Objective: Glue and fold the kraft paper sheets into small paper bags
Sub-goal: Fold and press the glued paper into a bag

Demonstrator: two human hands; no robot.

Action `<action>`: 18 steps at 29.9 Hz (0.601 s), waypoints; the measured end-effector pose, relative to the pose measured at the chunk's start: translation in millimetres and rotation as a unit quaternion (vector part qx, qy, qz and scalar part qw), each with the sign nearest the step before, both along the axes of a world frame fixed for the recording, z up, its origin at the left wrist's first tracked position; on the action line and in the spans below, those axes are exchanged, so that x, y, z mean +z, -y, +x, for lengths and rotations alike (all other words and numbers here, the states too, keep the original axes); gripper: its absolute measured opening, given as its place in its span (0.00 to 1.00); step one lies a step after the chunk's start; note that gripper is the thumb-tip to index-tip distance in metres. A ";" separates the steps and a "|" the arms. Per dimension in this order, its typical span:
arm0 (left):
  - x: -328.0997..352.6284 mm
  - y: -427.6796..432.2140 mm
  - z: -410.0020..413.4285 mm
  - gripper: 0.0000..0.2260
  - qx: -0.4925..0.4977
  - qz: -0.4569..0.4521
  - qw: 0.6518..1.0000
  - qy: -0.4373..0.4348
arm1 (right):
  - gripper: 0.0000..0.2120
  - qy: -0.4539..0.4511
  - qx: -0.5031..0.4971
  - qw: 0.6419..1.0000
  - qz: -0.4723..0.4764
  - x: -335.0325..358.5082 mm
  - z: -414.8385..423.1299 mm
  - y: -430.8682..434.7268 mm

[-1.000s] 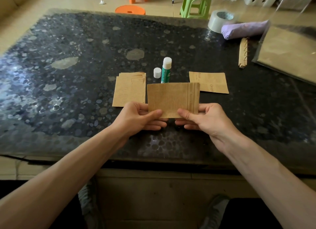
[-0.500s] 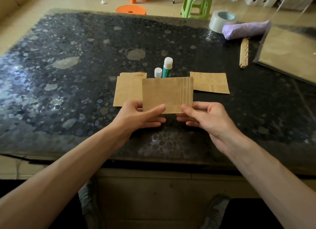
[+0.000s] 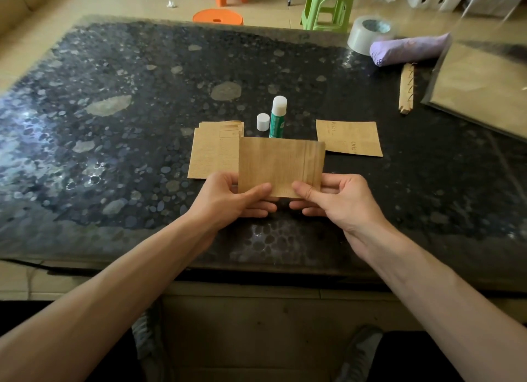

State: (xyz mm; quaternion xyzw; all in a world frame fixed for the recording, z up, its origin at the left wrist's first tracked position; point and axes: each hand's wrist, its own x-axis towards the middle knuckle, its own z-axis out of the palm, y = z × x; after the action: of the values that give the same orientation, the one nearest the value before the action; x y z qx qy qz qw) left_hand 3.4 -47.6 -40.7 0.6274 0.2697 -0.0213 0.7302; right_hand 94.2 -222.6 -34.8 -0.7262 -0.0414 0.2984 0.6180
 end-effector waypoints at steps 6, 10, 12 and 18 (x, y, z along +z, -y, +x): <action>0.0 -5.4 0.1 0.12 -0.013 -0.003 1.000 0.000 | 0.12 -0.019 0.022 1.000 0.003 3.5 8.2 4.7; -0.7 -7.8 -0.4 0.11 -0.014 0.005 1.000 0.002 | 0.10 -0.008 0.039 0.999 -0.007 8.5 12.5 9.1; -0.8 -8.0 0.2 0.11 -0.009 0.003 1.000 0.005 | 0.08 0.014 0.031 0.999 -0.032 8.6 13.2 9.9; -2.2 -7.2 0.9 0.10 0.005 -0.001 1.000 0.012 | 0.07 0.022 0.005 0.999 -0.047 7.3 14.7 10.6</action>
State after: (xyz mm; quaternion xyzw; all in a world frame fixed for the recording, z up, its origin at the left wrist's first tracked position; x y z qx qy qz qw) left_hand 4.4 -40.5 -42.9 0.6254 0.2641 -0.0100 0.7342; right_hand 108.9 -233.2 -27.5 -0.7603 -0.0448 0.2874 0.5808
